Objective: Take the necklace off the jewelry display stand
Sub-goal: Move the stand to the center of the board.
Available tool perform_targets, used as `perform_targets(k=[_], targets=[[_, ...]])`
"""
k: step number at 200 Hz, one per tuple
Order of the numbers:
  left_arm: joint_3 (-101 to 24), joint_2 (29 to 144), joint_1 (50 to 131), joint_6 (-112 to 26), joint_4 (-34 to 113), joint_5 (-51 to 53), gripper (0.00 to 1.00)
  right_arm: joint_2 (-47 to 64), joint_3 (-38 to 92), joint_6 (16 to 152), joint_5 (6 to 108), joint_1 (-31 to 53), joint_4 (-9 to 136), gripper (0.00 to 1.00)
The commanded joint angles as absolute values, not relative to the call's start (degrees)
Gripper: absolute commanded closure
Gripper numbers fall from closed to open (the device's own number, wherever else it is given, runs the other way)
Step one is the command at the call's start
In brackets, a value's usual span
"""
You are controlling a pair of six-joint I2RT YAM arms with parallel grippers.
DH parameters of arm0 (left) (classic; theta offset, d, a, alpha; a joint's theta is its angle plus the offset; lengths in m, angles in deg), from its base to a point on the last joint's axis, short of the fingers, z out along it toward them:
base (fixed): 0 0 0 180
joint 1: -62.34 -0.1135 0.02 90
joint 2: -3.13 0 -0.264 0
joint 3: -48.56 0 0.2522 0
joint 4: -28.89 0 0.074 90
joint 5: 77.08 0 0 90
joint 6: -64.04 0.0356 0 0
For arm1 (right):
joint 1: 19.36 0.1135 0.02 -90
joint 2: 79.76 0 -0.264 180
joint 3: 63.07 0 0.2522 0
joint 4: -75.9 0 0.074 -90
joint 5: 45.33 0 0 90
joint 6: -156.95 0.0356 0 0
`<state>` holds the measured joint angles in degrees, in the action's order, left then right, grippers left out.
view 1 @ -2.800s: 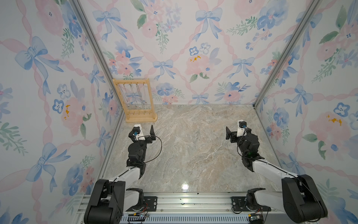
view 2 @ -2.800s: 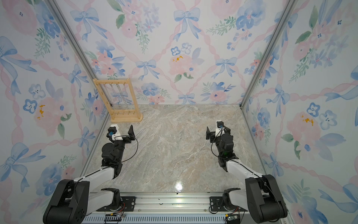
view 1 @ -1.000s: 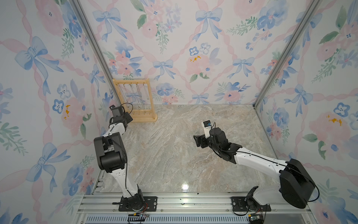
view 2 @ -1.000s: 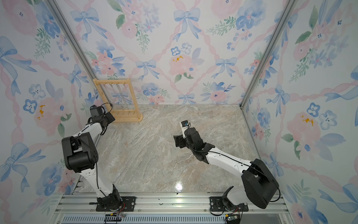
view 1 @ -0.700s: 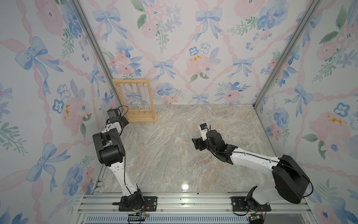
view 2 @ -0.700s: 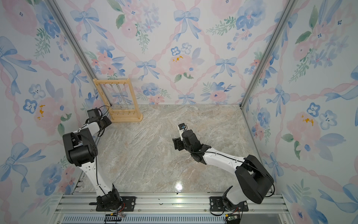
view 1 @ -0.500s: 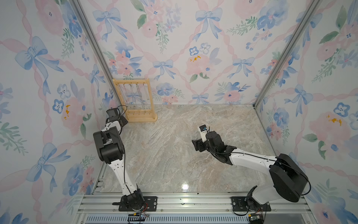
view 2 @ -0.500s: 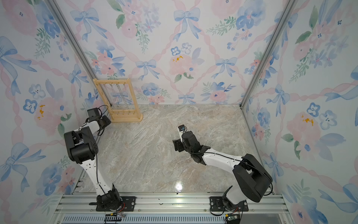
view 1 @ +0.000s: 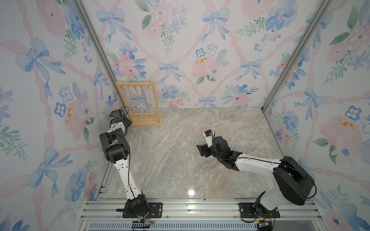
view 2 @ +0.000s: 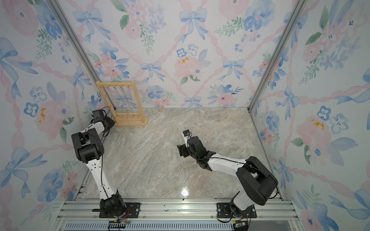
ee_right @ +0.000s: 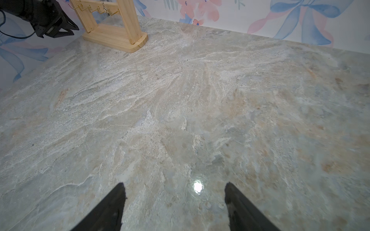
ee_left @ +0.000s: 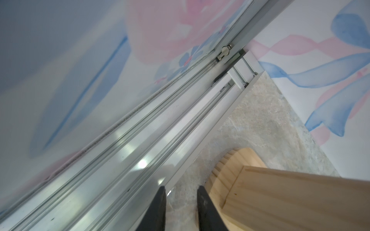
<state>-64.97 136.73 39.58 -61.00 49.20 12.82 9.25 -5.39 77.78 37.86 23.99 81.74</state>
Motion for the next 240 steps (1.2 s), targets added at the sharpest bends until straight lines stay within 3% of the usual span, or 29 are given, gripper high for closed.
perform_targets(k=[1,85,240], targets=[[-67.3,139.5,39.7,-65.4,50.5,11.3,0.71,10.4,-5.8,77.0,38.9,24.5,83.1,0.21],[-72.0,144.6,40.5,-67.2,50.4,7.4,0.74,12.5,-5.2,76.8,39.1,24.5,83.7,0.21],[-69.0,142.8,44.5,-65.3,50.4,6.5,0.83,12.8,-5.1,77.6,39.0,24.5,83.7,0.2]])
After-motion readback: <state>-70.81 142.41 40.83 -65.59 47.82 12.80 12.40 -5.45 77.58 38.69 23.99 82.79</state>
